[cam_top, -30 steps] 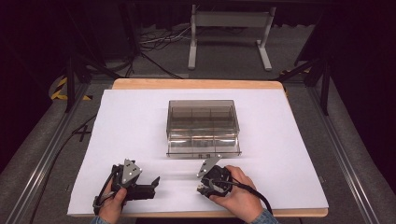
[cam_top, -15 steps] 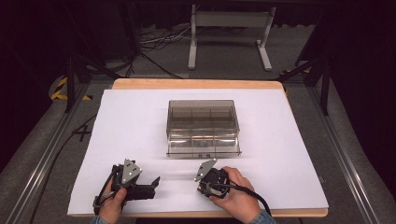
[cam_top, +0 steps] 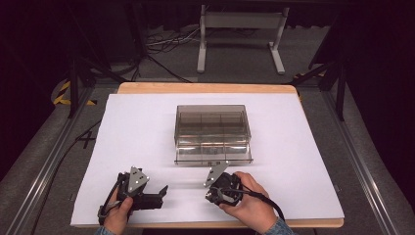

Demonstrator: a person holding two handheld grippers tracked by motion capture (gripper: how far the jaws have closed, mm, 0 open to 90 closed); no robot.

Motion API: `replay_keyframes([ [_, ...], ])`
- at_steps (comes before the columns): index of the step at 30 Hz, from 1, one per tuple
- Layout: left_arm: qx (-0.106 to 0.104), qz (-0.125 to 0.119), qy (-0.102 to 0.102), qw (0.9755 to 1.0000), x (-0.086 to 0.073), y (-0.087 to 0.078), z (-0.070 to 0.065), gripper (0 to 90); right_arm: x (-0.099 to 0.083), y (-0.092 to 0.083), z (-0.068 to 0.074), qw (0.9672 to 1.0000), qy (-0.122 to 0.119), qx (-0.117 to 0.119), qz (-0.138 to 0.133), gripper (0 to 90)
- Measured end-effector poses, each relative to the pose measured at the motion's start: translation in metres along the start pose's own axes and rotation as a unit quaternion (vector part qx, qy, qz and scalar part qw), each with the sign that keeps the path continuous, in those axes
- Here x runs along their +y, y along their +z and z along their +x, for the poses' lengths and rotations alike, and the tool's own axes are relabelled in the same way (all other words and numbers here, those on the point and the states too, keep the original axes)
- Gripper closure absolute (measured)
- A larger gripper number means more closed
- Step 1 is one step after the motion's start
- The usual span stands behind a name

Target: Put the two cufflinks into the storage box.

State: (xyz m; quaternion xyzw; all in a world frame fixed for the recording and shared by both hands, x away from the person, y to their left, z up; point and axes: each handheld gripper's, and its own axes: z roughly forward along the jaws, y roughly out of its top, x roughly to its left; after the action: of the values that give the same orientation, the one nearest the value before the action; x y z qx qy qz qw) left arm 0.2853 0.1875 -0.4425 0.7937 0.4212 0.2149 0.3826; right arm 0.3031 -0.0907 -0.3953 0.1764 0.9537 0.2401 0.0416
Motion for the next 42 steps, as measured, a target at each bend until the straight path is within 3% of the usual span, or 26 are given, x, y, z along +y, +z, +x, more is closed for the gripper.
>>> replay_keyframes([
  [17,0.0,0.004,0.002,1.0,0.0,0.001,0.0,0.1,0.02,-0.037,-0.005,0.9997,0.019,0.004,-0.011,78.1],
  [24,-0.001,0.005,0.0,1.0,0.0,0.001,-0.001,0.1,0.027,-0.053,-0.009,0.9997,0.015,-0.001,-0.017,78.1],
  [33,-0.004,0.004,0.001,1.0,0.0,0.001,-0.001,0.1,0.035,-0.065,-0.013,0.9995,0.019,0.003,-0.027,78.1],
  [42,0.001,0.002,0.002,1.0,0.0,0.0,0.0,0.1,0.042,-0.074,-0.019,0.9993,0.019,-0.008,-0.03,78.1],
])
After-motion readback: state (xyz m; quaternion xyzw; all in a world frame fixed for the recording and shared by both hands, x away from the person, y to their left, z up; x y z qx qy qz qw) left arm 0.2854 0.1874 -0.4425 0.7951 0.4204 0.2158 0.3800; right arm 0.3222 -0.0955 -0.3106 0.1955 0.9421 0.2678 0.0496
